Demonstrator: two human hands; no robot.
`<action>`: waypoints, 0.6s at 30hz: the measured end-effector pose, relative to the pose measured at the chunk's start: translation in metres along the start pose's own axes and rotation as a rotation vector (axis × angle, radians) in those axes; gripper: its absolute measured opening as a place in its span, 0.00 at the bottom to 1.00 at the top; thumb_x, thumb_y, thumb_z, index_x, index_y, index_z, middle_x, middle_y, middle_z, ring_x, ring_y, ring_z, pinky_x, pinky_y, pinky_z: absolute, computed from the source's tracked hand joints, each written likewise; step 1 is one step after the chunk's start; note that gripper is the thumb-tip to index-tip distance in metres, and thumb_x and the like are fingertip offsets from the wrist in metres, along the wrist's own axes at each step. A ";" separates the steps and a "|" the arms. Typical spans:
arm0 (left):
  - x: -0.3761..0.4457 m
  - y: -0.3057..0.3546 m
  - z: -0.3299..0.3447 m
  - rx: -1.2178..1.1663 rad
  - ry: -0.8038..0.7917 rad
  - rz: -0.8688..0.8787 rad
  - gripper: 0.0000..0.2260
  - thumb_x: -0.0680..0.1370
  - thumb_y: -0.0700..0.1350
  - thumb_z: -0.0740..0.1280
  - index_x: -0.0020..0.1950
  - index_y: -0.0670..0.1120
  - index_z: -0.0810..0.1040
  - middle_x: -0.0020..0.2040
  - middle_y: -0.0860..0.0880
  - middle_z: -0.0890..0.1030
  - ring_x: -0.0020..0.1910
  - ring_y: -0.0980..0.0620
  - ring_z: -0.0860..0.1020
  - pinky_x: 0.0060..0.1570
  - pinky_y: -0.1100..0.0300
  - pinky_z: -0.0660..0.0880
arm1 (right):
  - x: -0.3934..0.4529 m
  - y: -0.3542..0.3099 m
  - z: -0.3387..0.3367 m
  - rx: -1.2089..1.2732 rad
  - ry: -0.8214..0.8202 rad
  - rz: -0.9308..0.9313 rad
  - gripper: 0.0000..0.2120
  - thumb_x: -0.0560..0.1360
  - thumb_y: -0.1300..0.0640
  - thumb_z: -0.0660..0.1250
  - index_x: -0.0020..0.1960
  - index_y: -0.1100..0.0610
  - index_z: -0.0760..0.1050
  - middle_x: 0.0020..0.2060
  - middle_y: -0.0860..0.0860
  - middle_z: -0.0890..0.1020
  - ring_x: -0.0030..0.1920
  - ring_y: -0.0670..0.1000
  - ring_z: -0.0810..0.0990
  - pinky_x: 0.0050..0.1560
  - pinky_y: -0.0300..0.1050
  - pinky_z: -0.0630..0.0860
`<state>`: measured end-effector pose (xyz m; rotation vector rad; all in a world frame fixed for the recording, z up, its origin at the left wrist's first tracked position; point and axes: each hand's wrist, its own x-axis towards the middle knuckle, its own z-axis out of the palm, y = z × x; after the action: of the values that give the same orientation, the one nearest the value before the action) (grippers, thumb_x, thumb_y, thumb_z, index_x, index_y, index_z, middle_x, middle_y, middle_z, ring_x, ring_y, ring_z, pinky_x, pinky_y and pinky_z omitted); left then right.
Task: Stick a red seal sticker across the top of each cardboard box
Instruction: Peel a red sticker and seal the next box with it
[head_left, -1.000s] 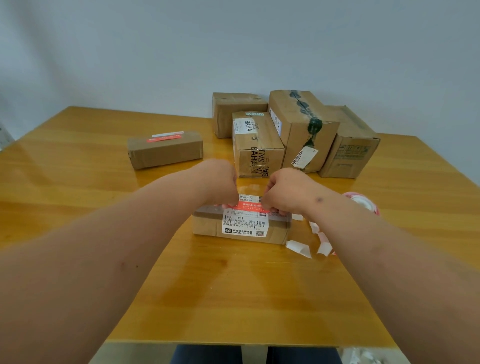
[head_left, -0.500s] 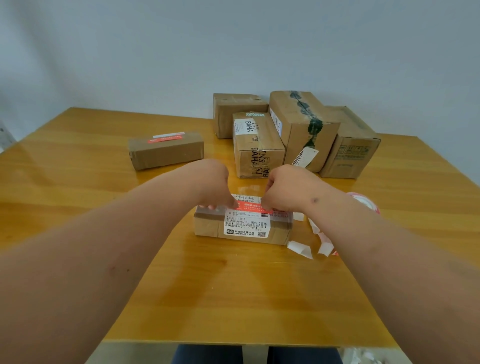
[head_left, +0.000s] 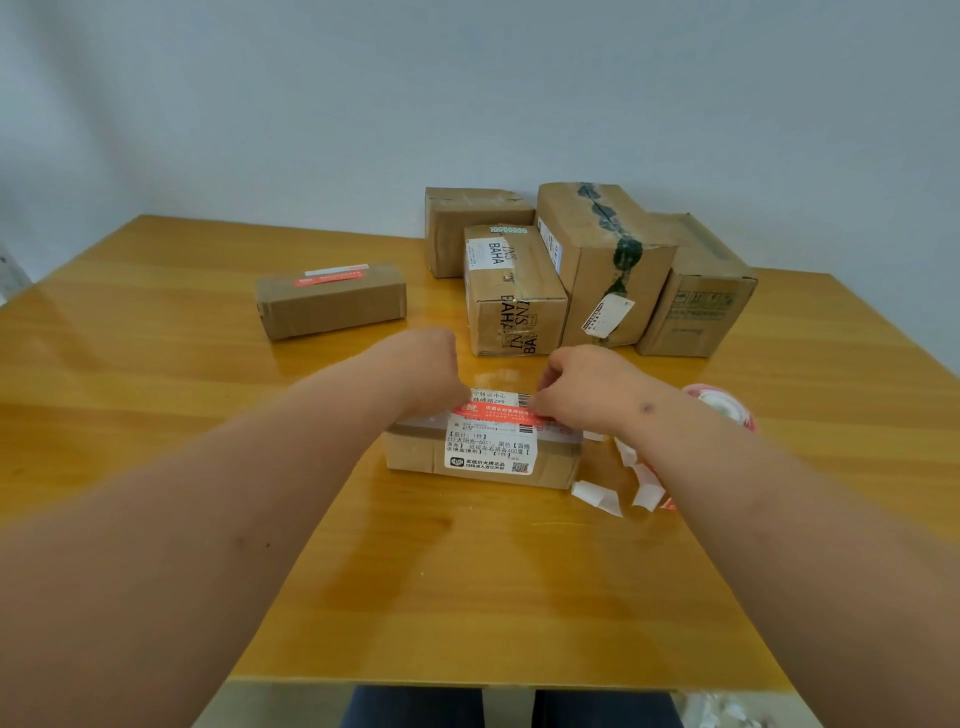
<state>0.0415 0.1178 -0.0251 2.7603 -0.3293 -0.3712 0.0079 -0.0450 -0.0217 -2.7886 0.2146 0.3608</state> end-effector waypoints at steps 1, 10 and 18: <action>0.000 -0.004 -0.002 -0.051 0.004 -0.005 0.07 0.76 0.46 0.69 0.51 0.47 0.73 0.48 0.48 0.77 0.45 0.50 0.74 0.43 0.58 0.73 | -0.001 0.002 -0.002 0.021 0.006 -0.006 0.09 0.77 0.53 0.64 0.55 0.54 0.76 0.51 0.51 0.79 0.51 0.50 0.77 0.48 0.45 0.78; -0.008 -0.011 -0.003 -0.214 -0.073 -0.034 0.17 0.70 0.45 0.77 0.54 0.50 0.73 0.48 0.48 0.77 0.48 0.49 0.75 0.44 0.55 0.74 | -0.014 0.002 -0.005 0.146 -0.104 -0.069 0.11 0.73 0.56 0.71 0.55 0.51 0.76 0.53 0.49 0.80 0.53 0.49 0.77 0.49 0.42 0.75; -0.009 -0.013 -0.001 -0.265 -0.074 -0.053 0.15 0.72 0.40 0.73 0.55 0.50 0.73 0.50 0.48 0.77 0.49 0.48 0.75 0.45 0.57 0.74 | -0.015 0.001 -0.001 0.203 -0.107 -0.058 0.12 0.73 0.57 0.71 0.55 0.51 0.76 0.52 0.49 0.79 0.52 0.49 0.77 0.46 0.42 0.74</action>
<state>0.0357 0.1325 -0.0267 2.5036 -0.2077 -0.4943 -0.0067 -0.0448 -0.0171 -2.5621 0.1365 0.4463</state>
